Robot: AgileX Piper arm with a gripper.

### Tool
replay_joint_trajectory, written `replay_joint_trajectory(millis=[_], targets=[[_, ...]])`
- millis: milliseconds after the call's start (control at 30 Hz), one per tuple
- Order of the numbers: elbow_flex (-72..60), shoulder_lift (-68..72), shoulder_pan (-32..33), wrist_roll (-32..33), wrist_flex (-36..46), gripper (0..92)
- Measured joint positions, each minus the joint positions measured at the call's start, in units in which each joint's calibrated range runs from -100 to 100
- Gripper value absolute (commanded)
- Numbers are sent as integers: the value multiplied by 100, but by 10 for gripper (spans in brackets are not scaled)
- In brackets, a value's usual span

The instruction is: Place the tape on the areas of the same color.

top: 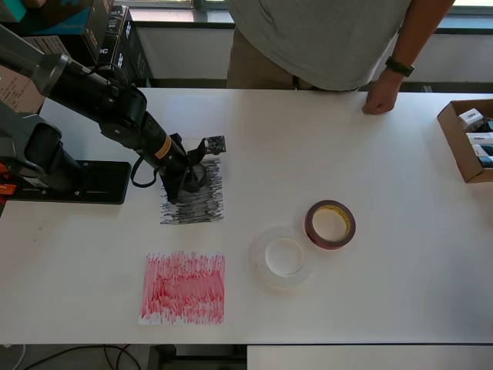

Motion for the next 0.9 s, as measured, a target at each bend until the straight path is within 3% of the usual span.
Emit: replay_joint_trajectory(millis=[900], targets=[[110, 248, -257, -58, -19, 0]])
